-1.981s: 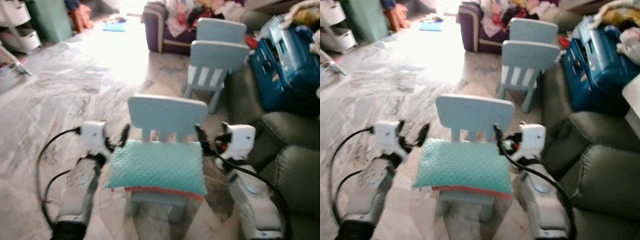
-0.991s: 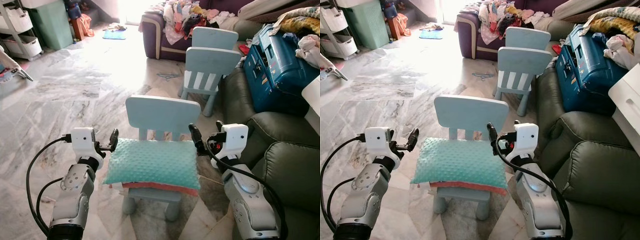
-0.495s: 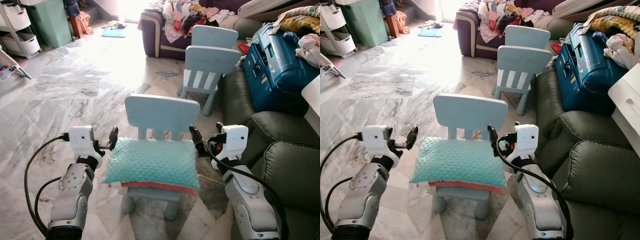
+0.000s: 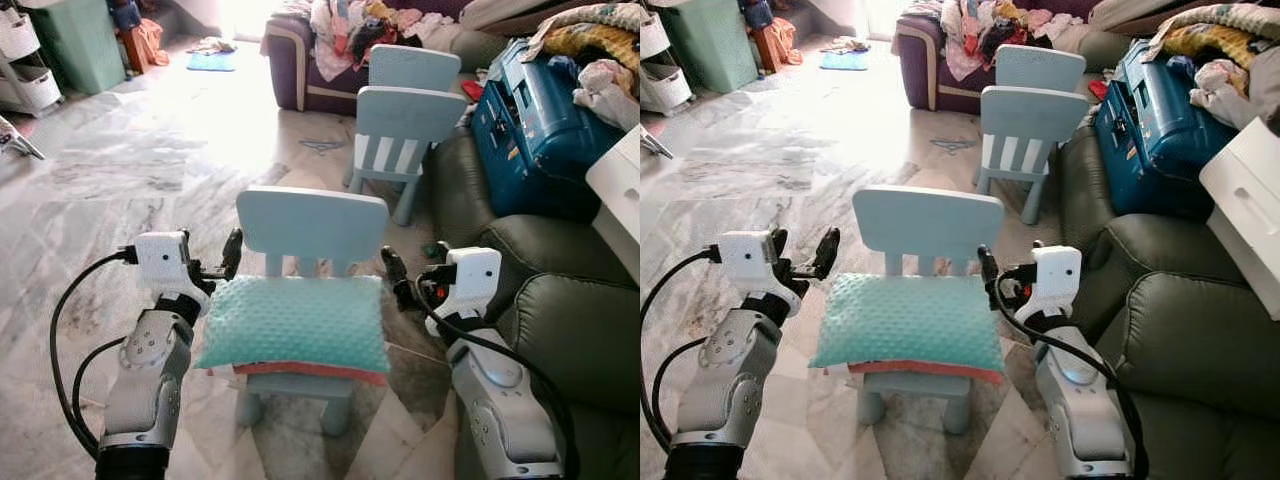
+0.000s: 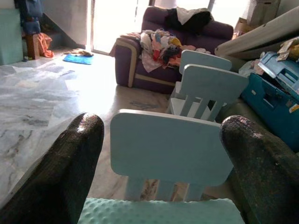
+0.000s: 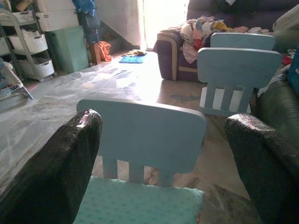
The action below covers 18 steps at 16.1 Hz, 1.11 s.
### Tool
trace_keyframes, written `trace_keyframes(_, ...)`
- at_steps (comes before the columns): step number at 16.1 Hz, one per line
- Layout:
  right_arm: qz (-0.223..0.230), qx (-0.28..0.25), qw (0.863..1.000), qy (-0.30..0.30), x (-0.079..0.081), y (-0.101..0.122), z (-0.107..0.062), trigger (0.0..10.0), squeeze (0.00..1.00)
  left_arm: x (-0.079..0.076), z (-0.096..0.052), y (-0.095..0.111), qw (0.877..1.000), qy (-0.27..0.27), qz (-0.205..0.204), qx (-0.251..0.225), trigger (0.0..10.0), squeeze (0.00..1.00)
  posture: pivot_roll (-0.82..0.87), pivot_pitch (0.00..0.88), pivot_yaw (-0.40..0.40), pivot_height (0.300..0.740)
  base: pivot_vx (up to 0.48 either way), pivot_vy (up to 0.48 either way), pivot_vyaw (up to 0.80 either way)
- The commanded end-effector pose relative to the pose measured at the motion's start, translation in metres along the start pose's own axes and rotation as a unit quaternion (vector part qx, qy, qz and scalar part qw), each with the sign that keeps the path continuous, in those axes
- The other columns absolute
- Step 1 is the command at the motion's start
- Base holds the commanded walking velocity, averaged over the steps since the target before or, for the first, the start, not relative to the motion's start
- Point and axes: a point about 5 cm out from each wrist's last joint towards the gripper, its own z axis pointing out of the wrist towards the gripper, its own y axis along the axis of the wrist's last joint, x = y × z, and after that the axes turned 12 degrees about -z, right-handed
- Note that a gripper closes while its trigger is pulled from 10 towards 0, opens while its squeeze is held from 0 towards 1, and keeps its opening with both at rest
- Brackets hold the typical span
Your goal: Move the pillow to the sofa
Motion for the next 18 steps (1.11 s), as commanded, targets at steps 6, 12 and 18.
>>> trace_keyframes(6,0.0,0.002,1.0,-0.003,-0.003,0.002,0.0,10.0,0.0,-0.004,-0.002,-0.002,1.0,0.0,-0.004,0.008,10.0,0.0,-0.05,0.049,-0.051,0.74,0.0,0.0,-0.53)
trace_keyframes(12,-0.004,0.007,1.0,-0.015,-0.005,-0.002,-0.004,10.0,0.0,0.006,-0.015,-0.013,0.999,-0.001,-0.015,0.043,10.0,0.0,-0.05,0.058,-0.049,0.74,0.0,0.0,0.0)
trace_keyframes(18,-0.042,0.042,0.994,-0.089,-0.038,-0.019,-0.025,10.0,0.0,0.027,-0.049,-0.033,0.996,0.015,0.012,0.092,10.0,0.0,-0.05,0.065,-0.04,0.74,0.0,0.0,0.0)
